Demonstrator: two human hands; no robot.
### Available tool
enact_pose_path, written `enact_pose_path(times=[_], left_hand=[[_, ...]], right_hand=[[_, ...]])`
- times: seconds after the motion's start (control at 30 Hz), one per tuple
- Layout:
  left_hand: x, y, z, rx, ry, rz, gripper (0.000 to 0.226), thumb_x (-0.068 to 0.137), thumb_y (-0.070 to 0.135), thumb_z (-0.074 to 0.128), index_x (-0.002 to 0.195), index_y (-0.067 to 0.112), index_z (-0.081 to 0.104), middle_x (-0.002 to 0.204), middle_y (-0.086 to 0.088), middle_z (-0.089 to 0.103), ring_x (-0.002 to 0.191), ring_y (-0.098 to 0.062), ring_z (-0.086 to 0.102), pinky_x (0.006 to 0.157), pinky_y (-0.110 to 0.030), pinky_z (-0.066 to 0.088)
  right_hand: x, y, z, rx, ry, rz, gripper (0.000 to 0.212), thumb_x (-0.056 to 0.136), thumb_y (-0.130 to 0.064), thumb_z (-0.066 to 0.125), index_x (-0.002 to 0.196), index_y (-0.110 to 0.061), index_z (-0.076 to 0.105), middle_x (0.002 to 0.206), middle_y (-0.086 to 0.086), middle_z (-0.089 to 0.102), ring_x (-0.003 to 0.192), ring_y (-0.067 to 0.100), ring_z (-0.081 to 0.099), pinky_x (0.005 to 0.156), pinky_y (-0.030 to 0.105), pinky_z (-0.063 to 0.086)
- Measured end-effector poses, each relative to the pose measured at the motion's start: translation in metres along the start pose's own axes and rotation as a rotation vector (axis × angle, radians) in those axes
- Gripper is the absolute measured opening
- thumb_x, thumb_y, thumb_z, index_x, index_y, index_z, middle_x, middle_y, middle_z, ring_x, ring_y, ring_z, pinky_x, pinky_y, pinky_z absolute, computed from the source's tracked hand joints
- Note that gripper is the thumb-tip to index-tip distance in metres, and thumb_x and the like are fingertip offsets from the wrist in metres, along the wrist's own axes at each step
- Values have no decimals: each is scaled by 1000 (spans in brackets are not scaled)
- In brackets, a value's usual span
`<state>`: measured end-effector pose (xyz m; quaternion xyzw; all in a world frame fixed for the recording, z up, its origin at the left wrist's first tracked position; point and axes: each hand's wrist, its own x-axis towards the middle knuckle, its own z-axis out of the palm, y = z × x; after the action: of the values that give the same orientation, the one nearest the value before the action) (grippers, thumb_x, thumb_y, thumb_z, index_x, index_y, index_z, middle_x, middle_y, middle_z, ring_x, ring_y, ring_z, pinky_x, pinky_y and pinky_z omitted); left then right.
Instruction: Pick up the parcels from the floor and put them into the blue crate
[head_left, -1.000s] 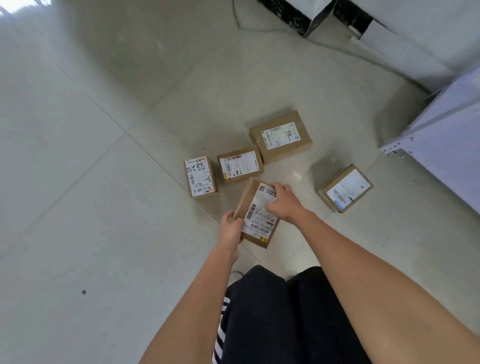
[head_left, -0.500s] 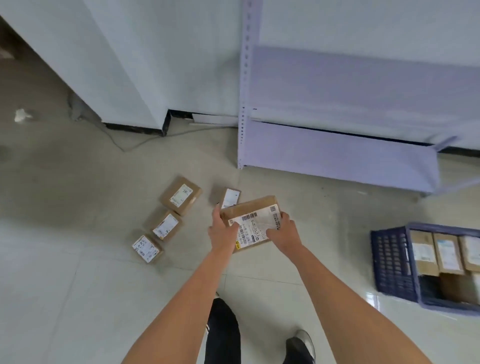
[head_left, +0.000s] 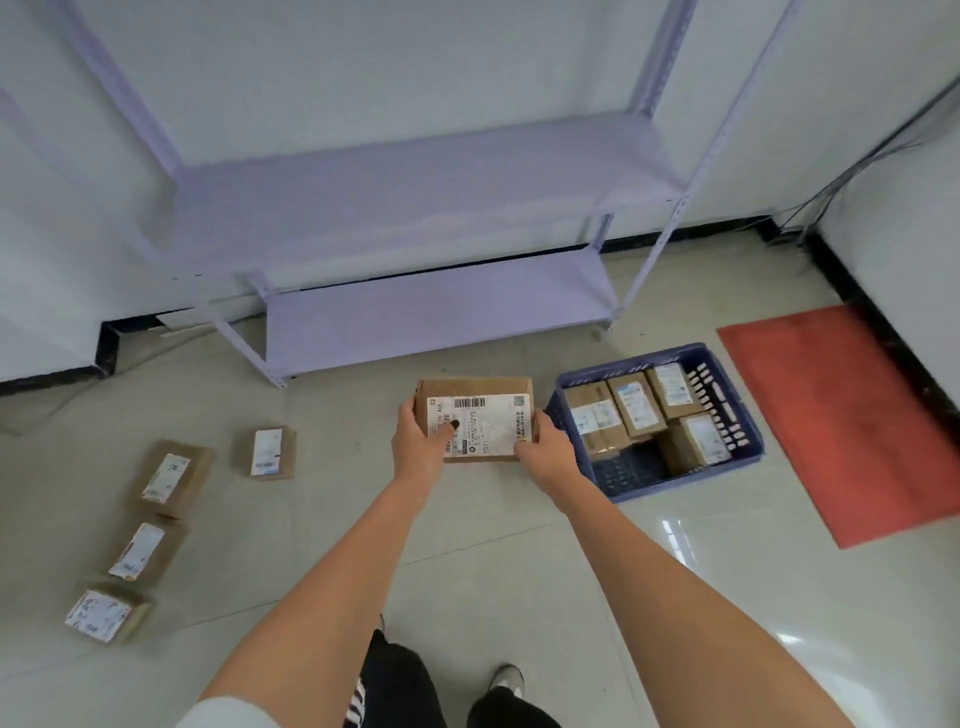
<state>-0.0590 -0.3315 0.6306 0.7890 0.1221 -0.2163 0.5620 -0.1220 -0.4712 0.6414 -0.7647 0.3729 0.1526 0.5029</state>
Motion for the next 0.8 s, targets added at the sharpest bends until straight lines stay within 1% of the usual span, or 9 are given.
enact_pose_path(times=[0.03,0.13,0.23,0.33,0.4,0.47,0.63,0.73,0.8], left_hand=[[-5,5,22,20,-15,1,56,84,1,63,134,9,40,126,-9,59,115,-26,57,89,-26,44],[-16,20,84,94,-59,-12,59,85,2,62,138,7,37,128,-9,57,117,-25,56,91,-26,44],[-13,28,144,127,-96,-30,58,85,1,62,138,6,38,130,-11,56,119,-25,55,96,-29,45],[-5,32,206,113,-125,-72,52,86,-2,60,133,5,41,130,-12,55,119,-24,54,90,-26,46],[-2,34,242,117,-149,-122,51,87,-2,59,134,5,39,131,-11,54,121,-24,53,90,-25,46],[1,34,274,129,-172,-154,52,87,-1,58,135,6,39,133,-11,53,122,-24,53,93,-27,46],[1,40,344,200,-178,-248,50,88,1,57,135,7,40,134,-11,53,124,-26,52,101,-37,47],[-3,34,384,219,-188,-312,49,88,2,57,134,9,40,133,-10,54,123,-24,52,101,-36,47],[-3,27,413,214,-205,-350,49,88,1,57,133,10,40,132,-8,54,123,-23,53,101,-36,48]], right_hand=[[4,12,-21,-1,10,14,50,87,-11,48,136,-19,41,130,12,55,119,31,50,101,44,44],[23,44,-79,18,16,56,51,88,-14,49,137,-21,39,130,12,52,115,30,54,97,39,47],[55,71,-126,48,21,75,54,88,-21,51,140,-23,36,134,12,48,120,29,52,103,46,45],[92,94,-165,38,59,83,55,91,-31,49,143,-22,32,141,12,39,125,29,47,106,46,43],[112,107,-193,-6,76,128,57,93,-33,47,145,-21,29,141,14,35,125,32,45,107,47,41],[132,120,-220,-29,56,167,55,93,-32,46,144,-22,30,138,14,38,121,33,47,105,47,42],[171,155,-278,-61,-28,225,45,94,-35,42,136,-21,43,130,12,46,116,31,51,102,46,45],[188,181,-307,-69,-82,229,40,93,-35,44,131,-21,47,126,12,48,112,29,53,101,44,45],[205,210,-322,-79,-137,248,41,91,-34,48,131,-24,46,128,10,49,111,27,54,101,45,46]])
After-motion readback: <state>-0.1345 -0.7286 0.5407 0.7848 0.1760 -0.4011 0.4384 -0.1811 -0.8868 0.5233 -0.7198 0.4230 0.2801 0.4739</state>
